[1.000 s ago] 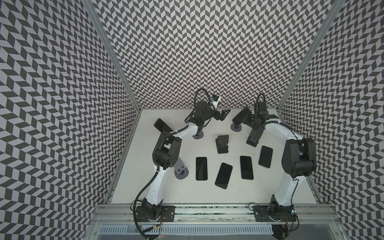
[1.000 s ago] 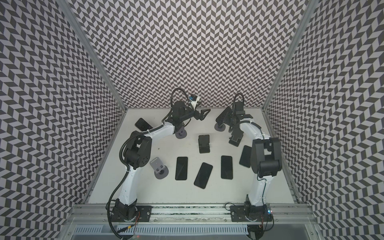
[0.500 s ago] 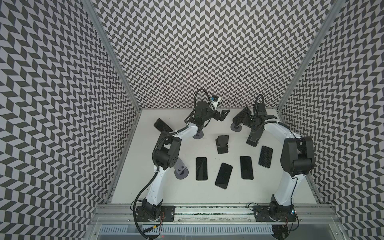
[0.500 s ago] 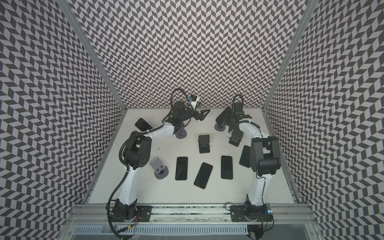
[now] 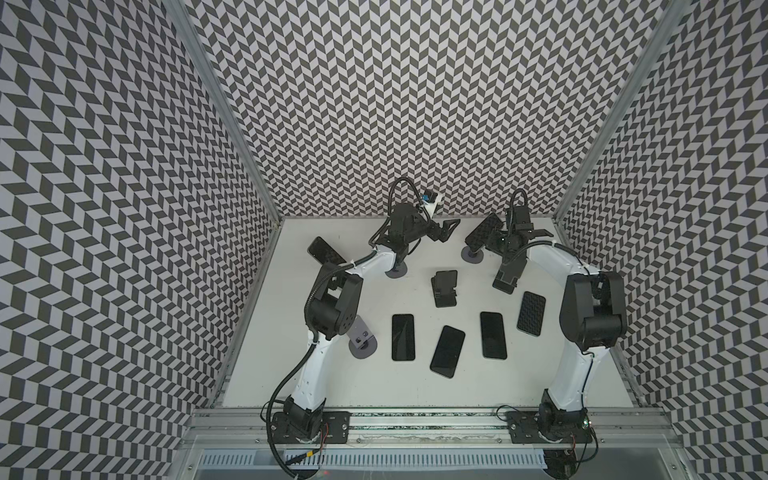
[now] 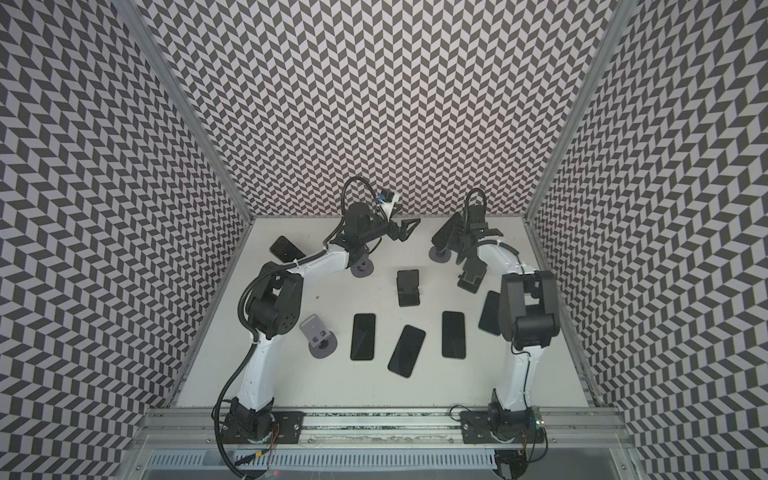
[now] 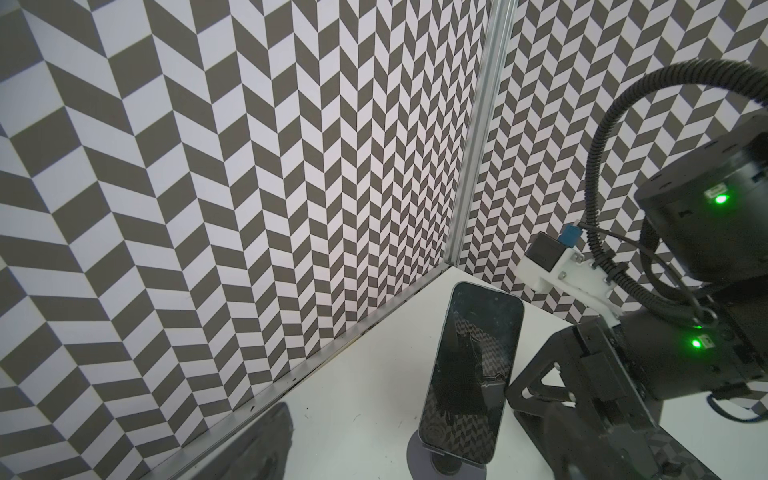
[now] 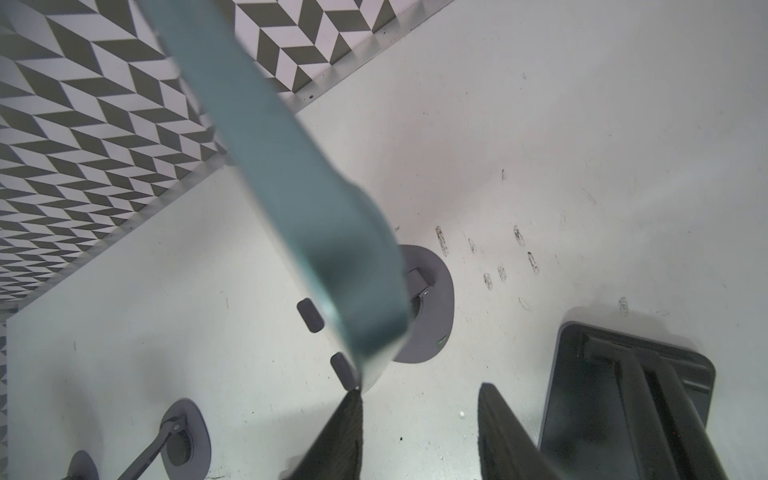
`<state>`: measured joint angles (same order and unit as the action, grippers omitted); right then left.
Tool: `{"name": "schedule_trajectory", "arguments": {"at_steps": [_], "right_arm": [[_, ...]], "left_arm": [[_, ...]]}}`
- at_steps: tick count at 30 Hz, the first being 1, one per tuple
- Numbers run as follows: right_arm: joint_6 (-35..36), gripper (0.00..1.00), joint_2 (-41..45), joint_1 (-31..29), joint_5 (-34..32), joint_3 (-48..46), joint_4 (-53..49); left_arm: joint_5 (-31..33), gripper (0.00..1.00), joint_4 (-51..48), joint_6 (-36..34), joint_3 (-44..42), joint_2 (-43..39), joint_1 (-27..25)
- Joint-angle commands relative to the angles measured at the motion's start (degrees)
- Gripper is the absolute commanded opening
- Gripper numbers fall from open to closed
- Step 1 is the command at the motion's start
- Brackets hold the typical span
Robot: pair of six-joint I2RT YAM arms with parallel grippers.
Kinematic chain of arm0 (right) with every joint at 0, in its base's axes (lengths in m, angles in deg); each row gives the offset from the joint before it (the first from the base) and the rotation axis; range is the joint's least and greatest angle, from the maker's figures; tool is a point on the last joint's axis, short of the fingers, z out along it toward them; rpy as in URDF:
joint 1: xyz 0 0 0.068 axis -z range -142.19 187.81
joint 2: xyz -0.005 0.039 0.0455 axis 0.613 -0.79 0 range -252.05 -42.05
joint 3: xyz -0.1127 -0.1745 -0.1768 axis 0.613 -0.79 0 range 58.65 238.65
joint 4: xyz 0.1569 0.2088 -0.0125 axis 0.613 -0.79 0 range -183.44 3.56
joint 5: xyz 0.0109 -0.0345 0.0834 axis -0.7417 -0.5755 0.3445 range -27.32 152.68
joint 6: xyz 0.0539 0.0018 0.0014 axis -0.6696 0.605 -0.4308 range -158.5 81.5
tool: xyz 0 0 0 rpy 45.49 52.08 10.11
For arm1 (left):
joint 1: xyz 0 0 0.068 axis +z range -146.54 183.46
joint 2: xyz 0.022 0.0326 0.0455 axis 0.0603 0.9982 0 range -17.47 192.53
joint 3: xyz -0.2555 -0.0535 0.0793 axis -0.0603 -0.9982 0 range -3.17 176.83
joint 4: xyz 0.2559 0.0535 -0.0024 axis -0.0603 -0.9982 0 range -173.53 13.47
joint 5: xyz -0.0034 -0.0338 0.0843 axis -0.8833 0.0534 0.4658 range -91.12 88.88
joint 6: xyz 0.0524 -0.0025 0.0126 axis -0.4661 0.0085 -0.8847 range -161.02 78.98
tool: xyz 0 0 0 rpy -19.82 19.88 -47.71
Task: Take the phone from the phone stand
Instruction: 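Close the right gripper on the top of the teal-edged phone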
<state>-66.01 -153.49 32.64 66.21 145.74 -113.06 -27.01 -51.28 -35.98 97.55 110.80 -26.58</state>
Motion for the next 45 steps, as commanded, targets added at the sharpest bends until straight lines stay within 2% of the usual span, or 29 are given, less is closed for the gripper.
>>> {"name": "schedule_trajectory", "arguments": {"at_steps": [1, 30, 33, 35, 37, 40, 42, 44, 45], "right_arm": [[0.7, 0.44, -0.9, 0.5, -1.2, 1.6, 1.0], [2.6, 0.45, -0.6, 1.8, -3.3, 6.1, -3.0], [0.3, 0.51, 1.7, 1.5, -2.8, 5.3, -3.6], [-1.8, 0.61, 4.2, 0.9, -4.3, 3.0, -3.0], [-3.9, 0.65, 6.5, 0.0, -6.0, 1.1, -2.1], [-7.3, 0.78, 8.4, -2.8, -10.7, 1.2, -1.0], [-9.2, 0.83, 8.0, -5.1, -14.5, 3.4, -1.3], [-12.1, 0.99, 6.2, -7.6, -19.8, 7.4, -3.1], [-12.9, 1.00, 5.2, -8.3, -21.1, 9.2, -3.9]], "left_arm": [[0.6, 0.95, 0.4, 0.2, 1.1, -1.3, -0.5], [0.5, 0.93, 0.0, 0.8, 1.8, -0.9, -0.7], [0.6, 0.93, -0.7, 0.9, 1.7, -2.0, -0.6], [0.5, 0.93, -1.4, 0.9, 1.8, -3.0, -0.5], [0.8, 0.93, -2.6, 0.9, 2.1, -4.0, -0.2], [1.3, 0.93, -4.6, 1.0, 2.1, -5.8, 0.3], [2.0, 0.93, -6.1, 1.1, 1.8, -7.1, 0.7], [2.7, 0.93, -7.5, 1.1, 0.9, -8.9, 1.1], [3.1, 0.93, -7.9, 1.1, 0.4, -9.7, 1.4]]}}
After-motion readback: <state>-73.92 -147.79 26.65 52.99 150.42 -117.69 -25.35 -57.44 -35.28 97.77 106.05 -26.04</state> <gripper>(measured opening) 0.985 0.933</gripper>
